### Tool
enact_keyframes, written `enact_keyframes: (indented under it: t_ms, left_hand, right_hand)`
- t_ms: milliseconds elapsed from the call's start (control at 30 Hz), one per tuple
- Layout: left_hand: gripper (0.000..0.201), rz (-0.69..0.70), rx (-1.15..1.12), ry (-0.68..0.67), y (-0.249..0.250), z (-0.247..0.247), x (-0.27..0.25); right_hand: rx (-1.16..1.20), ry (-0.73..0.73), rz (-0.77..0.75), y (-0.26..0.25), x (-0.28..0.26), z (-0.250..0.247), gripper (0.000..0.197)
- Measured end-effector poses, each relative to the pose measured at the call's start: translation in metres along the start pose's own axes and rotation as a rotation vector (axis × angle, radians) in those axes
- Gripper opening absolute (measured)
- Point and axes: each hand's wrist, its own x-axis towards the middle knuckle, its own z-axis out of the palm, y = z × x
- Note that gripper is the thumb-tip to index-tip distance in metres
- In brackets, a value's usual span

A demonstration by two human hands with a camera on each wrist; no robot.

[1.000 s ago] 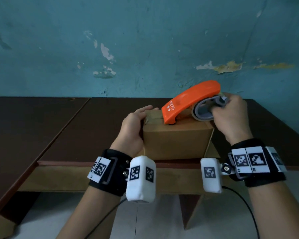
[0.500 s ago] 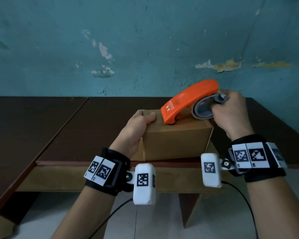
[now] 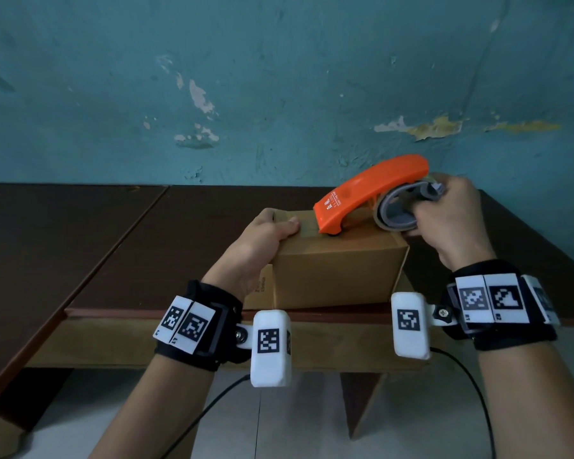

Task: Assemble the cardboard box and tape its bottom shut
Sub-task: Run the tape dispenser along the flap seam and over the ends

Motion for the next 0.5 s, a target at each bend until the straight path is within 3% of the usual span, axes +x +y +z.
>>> enact_keyframes:
  t_ms: [167,500]
  left_hand:
    - [0.019,0.012,0.034,-0.002,0.001,0.000,-0.001]
    - [0.026,0.008,0.123,-0.010,0.004,-0.002,-0.002]
  right_hand:
    - [0.002,0.068,-0.043,0.000,-0.001,-0.002,0.029]
    - [-0.245,0.267,-0.169,-0.001,-0.006,-0.015,0.032]
